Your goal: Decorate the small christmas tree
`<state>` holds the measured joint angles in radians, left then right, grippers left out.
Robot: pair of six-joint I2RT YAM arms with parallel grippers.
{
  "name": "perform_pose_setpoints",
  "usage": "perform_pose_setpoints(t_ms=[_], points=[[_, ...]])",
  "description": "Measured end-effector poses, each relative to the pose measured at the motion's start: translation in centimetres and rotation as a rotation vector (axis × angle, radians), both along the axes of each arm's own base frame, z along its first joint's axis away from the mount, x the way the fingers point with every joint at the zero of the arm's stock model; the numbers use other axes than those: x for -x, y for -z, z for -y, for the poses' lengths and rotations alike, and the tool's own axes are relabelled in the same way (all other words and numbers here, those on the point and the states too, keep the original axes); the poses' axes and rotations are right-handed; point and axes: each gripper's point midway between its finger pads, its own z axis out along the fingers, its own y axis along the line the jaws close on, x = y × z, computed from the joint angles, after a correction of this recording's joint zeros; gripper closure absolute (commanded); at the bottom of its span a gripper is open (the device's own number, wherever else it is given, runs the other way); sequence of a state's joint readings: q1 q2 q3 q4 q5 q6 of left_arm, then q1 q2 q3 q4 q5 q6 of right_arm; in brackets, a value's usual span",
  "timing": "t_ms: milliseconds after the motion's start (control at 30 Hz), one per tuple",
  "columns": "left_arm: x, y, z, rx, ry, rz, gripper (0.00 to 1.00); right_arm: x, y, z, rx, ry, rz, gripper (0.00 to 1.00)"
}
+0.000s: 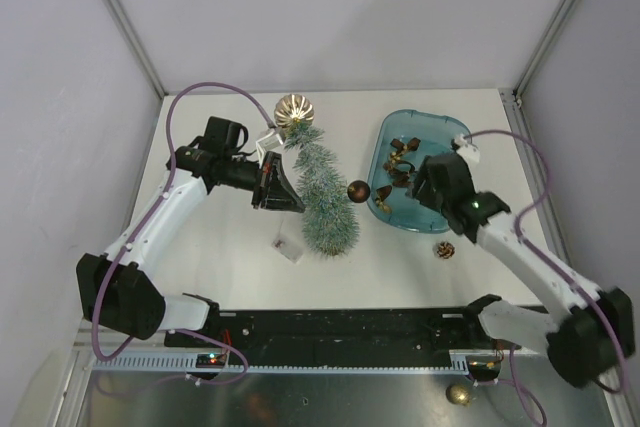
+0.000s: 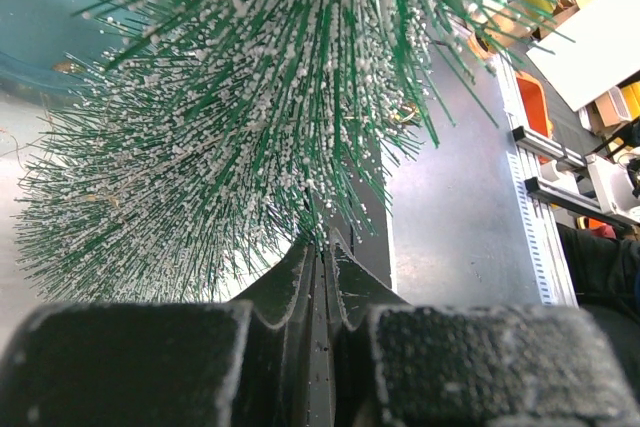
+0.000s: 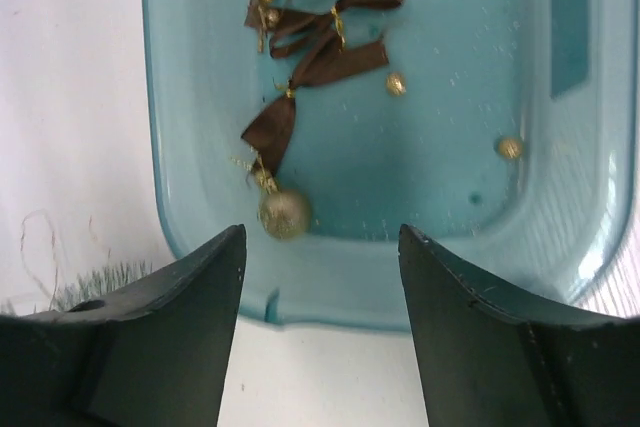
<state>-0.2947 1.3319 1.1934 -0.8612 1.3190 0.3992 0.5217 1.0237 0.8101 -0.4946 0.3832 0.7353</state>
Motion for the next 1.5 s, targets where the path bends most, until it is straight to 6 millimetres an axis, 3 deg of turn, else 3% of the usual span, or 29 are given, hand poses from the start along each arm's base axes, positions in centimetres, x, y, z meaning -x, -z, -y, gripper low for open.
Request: perform_pose_setpoints(t_ms=[67,167,400,633,900,1067,1233,1400,1500], points=[[0.0,0.0,0.0,-0.003,-0.003,0.002,0.90,-2.5,0.9,-0.3,-0.004,-0.020,-0.043,0.34],[0.0,0.0,0.0,-0.005,-0.004,0.004,0.90,-4.4,3.0,-1.8,-0.016,-0.091,-0.111,0.35],[0.0,0.0,0.0,-0.006,-0.005,0.001,0.90,-4.2,8.2,-3.9,-0.029,-0.214,-0.266,0.41],[0.0,0.0,0.0,-0.006,-0.006,-0.001,0.90,-3.7,11.1,-4.7,-0.033,-0.280,-0.350,0.42],[0.0,0.0,0.0,-0.006,-0.006,-0.001,0.90,-4.7,11.8,-6.1,-0.060,-0.331,-0.332,0.44],[0.0,0.0,0.0,-0.006,-0.006,0.000,0.90,-4.4,13.2,-6.7,-0.053,-0.348,-0.364,0.46],[0.0,0.0,0.0,-0.006,-0.006,0.000,0.90,-4.6,13.2,-7.7,-0.054,-0.374,-0.348,0.54],[0.0,0.0,0.0,-0.007,-0.006,0.000,0.90,-4.2,13.0,-7.4,-0.038,-0.368,-0.355,0.60],[-0.1,0.0,0.0,-0.007,-0.007,0.000,0.90,-3.8,11.3,-6.7,-0.026,-0.355,-0.336,0.60]])
